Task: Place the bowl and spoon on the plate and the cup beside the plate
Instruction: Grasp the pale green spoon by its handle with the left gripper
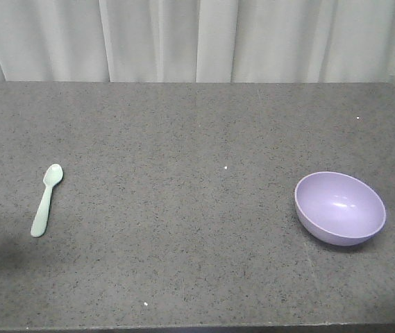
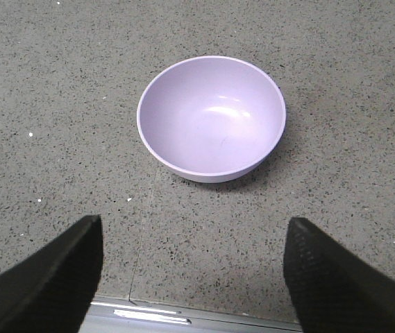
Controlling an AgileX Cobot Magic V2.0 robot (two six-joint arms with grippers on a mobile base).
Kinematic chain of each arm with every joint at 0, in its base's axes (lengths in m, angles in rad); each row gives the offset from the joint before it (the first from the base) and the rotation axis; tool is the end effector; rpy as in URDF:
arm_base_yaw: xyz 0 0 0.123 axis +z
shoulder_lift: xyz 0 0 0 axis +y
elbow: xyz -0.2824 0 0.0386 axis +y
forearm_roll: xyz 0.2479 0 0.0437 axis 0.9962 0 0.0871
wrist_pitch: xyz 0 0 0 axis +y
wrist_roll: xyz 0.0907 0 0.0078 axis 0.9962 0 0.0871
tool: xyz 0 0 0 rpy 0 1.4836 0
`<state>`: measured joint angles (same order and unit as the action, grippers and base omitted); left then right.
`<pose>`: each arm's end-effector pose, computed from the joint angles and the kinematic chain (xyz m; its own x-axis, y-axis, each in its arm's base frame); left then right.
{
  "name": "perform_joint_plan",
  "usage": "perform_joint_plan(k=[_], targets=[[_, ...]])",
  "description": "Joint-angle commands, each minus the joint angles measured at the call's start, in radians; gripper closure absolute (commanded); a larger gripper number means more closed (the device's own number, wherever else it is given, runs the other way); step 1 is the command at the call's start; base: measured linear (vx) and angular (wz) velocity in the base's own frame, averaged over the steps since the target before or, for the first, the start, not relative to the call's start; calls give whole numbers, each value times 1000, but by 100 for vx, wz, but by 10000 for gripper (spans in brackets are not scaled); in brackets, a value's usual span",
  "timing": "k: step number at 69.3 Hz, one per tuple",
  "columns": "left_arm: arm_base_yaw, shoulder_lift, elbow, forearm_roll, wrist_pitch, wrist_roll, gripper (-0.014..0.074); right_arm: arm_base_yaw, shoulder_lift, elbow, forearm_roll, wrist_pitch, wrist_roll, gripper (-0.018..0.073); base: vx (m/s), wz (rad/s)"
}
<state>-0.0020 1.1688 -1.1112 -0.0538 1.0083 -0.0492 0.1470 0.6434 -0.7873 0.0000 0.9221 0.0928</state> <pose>0.2257 -0.0046 0.3518 -0.8290 -0.0761 -0.5540 -0.0372 0.9960 -0.0811 0.1052 0.0156 0.3440 -0.6413 -0.0013 -0.7673 -0.0874 0.9936 0.0714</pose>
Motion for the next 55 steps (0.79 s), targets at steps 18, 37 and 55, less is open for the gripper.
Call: perform_joint_plan(k=[18,37,55], targets=[[-60,254,-118,-23,-143,26,74,-4,9,-34,-12,-65,-10,25,0,0],[-106,421,-219,54,-131,-8,74,-4,9,-34,-10,-65,-10,25,0,0],[-106,507,-221,108,-172,-59,74,-4,9,-34,-8,-64,-10,25,0,0]])
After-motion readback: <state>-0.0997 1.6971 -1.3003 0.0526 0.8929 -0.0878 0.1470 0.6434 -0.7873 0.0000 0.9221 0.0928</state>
